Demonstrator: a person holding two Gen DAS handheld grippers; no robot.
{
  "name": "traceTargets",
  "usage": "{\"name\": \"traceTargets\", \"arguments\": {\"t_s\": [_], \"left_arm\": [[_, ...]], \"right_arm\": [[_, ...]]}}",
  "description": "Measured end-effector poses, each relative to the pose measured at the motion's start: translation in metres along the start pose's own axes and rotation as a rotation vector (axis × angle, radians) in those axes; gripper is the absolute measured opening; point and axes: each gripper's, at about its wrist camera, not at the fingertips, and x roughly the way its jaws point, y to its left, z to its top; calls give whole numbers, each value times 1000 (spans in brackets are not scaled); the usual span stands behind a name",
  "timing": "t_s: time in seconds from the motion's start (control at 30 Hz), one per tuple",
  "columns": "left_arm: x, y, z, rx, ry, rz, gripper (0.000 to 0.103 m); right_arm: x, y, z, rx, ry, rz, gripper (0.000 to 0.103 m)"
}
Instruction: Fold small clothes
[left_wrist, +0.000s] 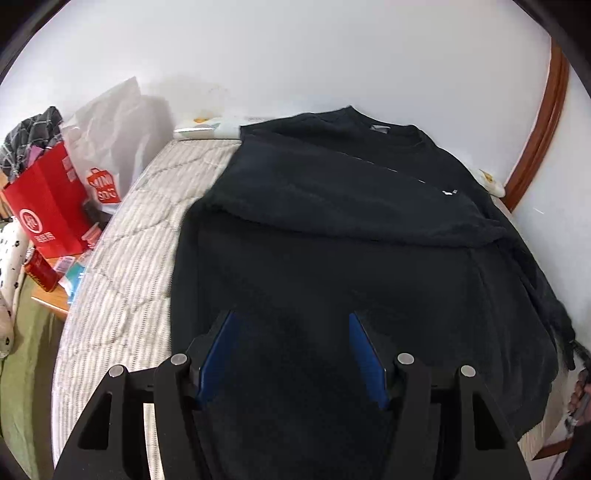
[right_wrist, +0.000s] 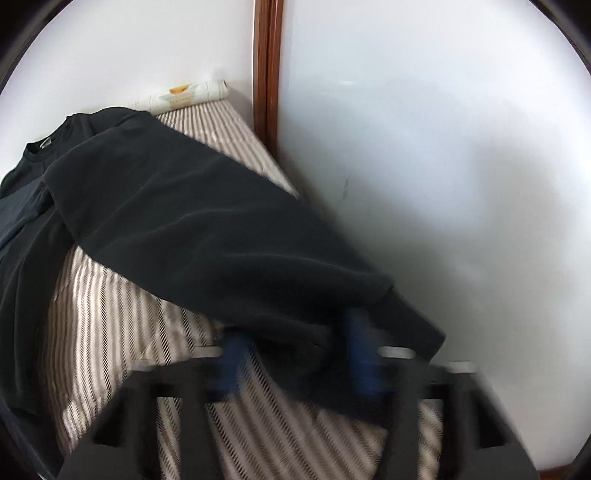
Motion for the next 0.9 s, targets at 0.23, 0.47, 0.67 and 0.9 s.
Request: {"name": "traceTargets", "arguments": {"t_s": [0.23,0.47,0.67,0.9], "left_arm": [[3,33,0,-47,9,32,61],[4,61,-3,-64,13,38,61],[11,85,-5,-93,29,18,61],[25,94,-6,-80,49,-7,61]], "right_arm": [[-86,46,68,1,-244,116,10],[-162,204,146,-168,-398,352,10],[-183,345,177,-274,-417,536,10],[-121,484,142,-382,-226,581,13]]}}
